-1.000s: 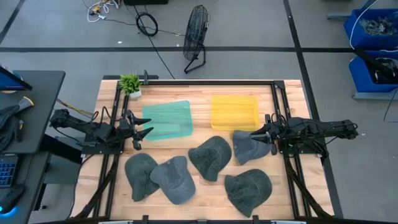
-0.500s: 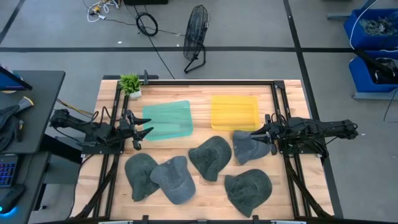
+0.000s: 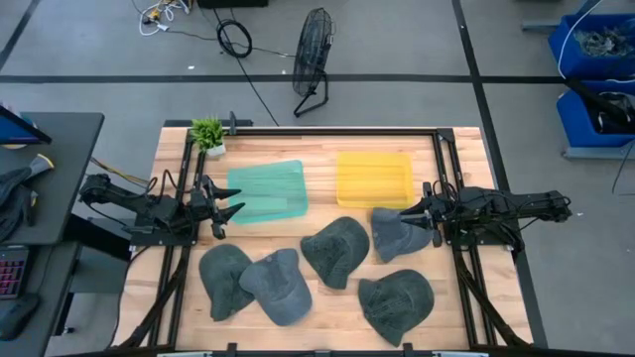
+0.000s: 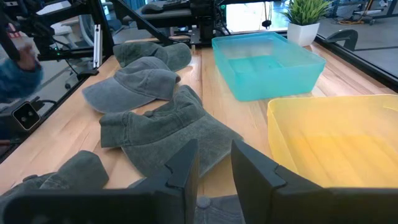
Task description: Pick & Place hat
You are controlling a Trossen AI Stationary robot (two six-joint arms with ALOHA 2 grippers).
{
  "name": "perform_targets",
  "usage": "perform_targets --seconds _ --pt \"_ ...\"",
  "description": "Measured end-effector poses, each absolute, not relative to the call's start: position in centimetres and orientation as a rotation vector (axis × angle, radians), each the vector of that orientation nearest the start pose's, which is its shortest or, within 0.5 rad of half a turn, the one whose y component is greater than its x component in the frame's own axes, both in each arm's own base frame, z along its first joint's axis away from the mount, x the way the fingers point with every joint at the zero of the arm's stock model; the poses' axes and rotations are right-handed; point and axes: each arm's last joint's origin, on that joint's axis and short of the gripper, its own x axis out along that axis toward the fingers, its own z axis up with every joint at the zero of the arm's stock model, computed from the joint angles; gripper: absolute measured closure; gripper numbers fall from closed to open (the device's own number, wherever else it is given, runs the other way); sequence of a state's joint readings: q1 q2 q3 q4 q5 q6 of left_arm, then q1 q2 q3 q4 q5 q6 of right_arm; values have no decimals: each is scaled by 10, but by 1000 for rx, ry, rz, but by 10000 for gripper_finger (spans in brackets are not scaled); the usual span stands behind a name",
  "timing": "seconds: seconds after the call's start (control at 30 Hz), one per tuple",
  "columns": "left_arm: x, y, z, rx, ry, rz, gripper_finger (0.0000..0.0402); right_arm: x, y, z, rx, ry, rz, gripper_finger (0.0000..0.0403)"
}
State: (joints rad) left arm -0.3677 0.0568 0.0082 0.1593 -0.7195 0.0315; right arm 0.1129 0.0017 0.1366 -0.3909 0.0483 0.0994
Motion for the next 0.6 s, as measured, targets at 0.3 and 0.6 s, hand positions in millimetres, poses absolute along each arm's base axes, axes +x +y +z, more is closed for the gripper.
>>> perform_targets --seconds 0.3,0.6 --pt "93 -16 179 -295 -161 335 204 84 8 172 78 258 52 303" --pt "93 -13 181 -264 -181 399 204 84 8 172 78 258 52 303"
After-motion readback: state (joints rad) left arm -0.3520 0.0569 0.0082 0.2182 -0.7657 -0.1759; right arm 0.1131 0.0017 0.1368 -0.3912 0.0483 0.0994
